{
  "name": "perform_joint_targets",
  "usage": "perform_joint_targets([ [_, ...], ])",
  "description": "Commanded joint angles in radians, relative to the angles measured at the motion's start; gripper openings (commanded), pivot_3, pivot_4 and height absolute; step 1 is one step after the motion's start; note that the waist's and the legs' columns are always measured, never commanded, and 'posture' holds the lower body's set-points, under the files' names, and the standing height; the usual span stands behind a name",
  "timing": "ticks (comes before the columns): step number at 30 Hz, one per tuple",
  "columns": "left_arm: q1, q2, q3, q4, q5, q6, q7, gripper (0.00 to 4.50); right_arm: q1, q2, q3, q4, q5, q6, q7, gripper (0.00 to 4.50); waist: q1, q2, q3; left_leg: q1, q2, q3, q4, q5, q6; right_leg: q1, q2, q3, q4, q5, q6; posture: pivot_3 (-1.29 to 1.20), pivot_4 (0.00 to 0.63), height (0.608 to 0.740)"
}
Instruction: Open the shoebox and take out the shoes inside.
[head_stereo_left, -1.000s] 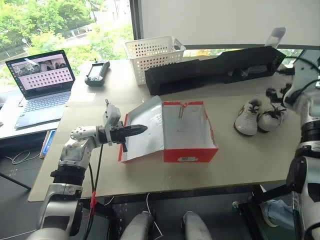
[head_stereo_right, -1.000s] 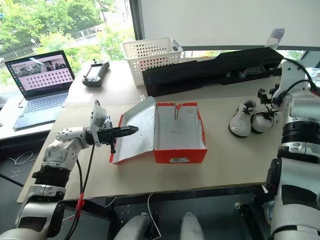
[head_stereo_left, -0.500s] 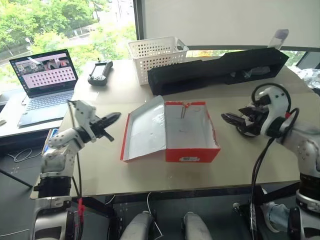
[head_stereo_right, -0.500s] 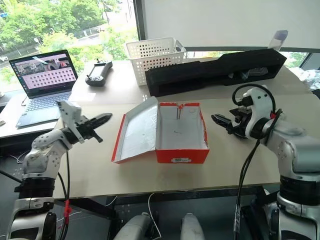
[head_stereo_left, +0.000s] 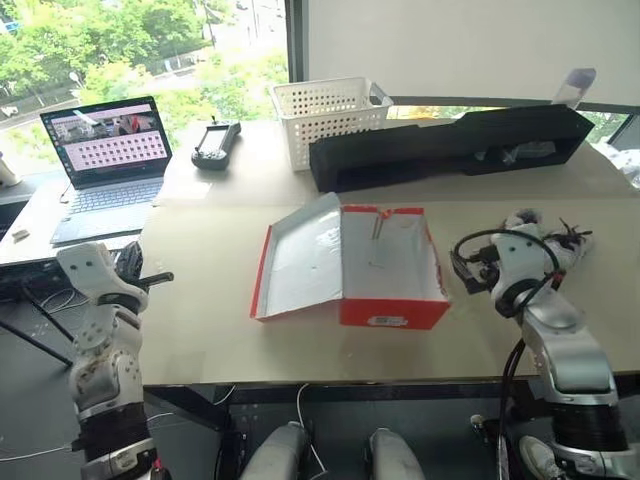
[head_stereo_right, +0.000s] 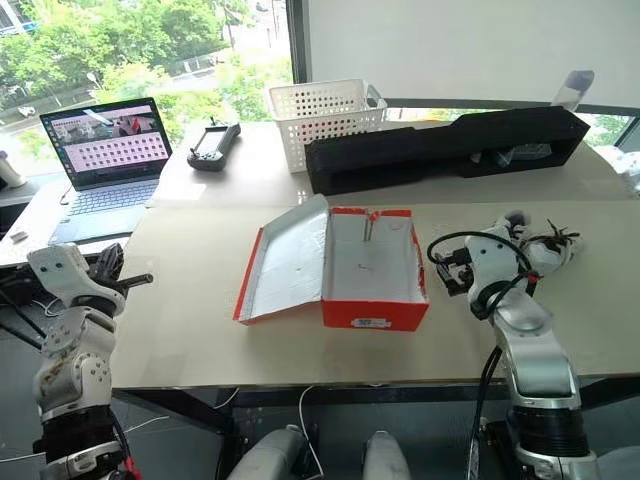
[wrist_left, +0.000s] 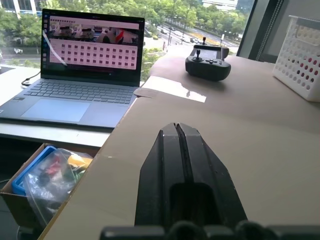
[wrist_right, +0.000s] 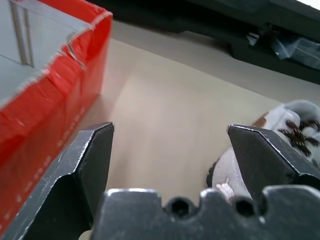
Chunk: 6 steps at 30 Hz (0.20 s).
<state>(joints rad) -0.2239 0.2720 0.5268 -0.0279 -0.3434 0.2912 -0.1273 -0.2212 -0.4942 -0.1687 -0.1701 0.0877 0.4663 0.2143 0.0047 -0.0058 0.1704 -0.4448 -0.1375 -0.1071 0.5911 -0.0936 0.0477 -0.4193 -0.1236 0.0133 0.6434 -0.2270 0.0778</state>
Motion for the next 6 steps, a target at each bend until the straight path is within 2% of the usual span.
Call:
perform_joint_targets([
  [1,0.010,-0.021,0.000,-0.012,-0.020,-0.032,0.017,0.00,0.010,0.020,-0.034,0.020,-0.032,-0.085,-0.049,4.25,0.002,0.000,0.000,0.000,0.000,0.000,0.000,0.000,0.000,-0.001,0.000,0.000,0.000,0.000,0.000,0.00,0.150,0.738],
  [6,0.000,-0.021,-0.007,0.014,-0.033,-0.045,0.007,0.00,0.008,0.026,-0.041,0.059,-0.049,-0.120,-0.063,4.25,0.003,0.000,0.000,0.000,0.001,0.000,0.000,0.000,0.000,-0.001,0.001,0.000,0.001,0.000,-0.001,0.00,0.150,0.738],
])
